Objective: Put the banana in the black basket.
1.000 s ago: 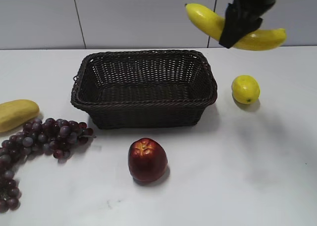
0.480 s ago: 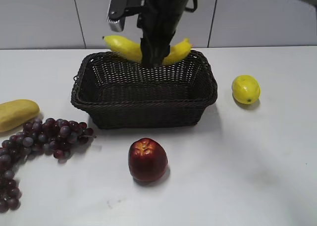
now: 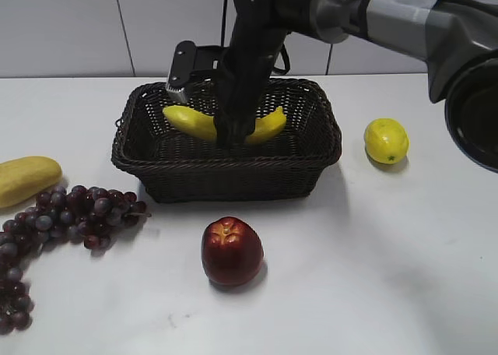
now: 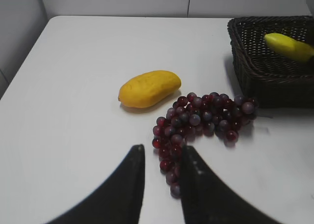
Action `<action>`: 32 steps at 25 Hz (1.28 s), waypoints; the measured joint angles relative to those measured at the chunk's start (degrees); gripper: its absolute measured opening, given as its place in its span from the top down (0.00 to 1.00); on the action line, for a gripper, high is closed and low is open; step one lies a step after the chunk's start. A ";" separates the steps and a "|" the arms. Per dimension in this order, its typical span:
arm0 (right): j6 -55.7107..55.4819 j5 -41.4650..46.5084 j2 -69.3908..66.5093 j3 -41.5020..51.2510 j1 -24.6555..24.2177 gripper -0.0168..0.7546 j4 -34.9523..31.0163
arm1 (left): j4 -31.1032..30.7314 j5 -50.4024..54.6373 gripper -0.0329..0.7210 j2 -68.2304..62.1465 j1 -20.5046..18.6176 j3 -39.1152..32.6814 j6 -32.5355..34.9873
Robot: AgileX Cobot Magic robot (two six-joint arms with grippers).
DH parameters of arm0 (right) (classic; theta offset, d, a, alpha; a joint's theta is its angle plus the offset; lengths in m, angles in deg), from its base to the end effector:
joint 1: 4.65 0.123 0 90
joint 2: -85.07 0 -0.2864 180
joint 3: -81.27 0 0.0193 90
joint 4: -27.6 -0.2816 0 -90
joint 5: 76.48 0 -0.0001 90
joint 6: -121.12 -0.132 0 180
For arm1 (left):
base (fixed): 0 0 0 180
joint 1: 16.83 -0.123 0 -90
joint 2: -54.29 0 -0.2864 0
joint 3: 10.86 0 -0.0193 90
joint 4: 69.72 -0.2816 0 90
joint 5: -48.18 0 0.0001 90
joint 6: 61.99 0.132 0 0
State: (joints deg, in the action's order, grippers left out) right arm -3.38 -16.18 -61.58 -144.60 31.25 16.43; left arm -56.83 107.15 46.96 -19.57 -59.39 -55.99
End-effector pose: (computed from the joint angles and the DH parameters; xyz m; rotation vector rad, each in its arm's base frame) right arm 0.4427 0.3479 0.1240 -1.9224 2.0092 0.1759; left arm 0.0575 -0.0225 0.2804 0.0638 1.9874 -0.1689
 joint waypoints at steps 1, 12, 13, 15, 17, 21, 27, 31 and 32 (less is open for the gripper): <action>-0.63 -0.06 0.00 -0.05 0.00 0.39 0.00 | 0.00 0.00 0.64 0.00 0.00 0.00 0.00; -15.53 0.23 8.28 -0.07 -1.17 0.17 1.36 | 0.00 0.00 0.64 0.00 0.00 0.00 0.00; -18.72 0.38 9.52 -0.07 -1.77 0.17 1.54 | 0.00 0.00 0.64 0.00 0.00 0.00 0.00; -23.92 2.40 11.34 -0.09 -3.94 0.18 2.52 | 0.00 0.00 0.64 0.00 0.00 0.00 0.00; -31.44 4.89 12.62 -0.19 -6.80 0.18 3.54 | 0.00 0.00 0.64 0.00 0.00 0.00 0.00; -48.25 8.32 13.03 -0.19 -14.75 0.18 4.14 | 0.00 0.00 0.64 0.00 0.00 0.00 0.00; -55.50 9.09 13.03 -0.19 -24.27 0.20 4.33 | 0.00 0.00 0.64 0.00 0.00 0.00 0.00; -55.88 9.09 15.16 2.59 -25.85 0.21 4.47 | 0.00 0.00 0.64 0.00 0.00 0.00 0.00; -55.50 9.09 16.31 4.67 -25.85 0.21 4.73 | 0.00 0.00 0.64 0.00 0.00 0.00 0.00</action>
State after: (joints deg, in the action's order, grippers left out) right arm -58.88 -7.10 -45.27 -139.92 5.40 21.16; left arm -56.83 107.15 46.96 -19.57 -59.39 -55.99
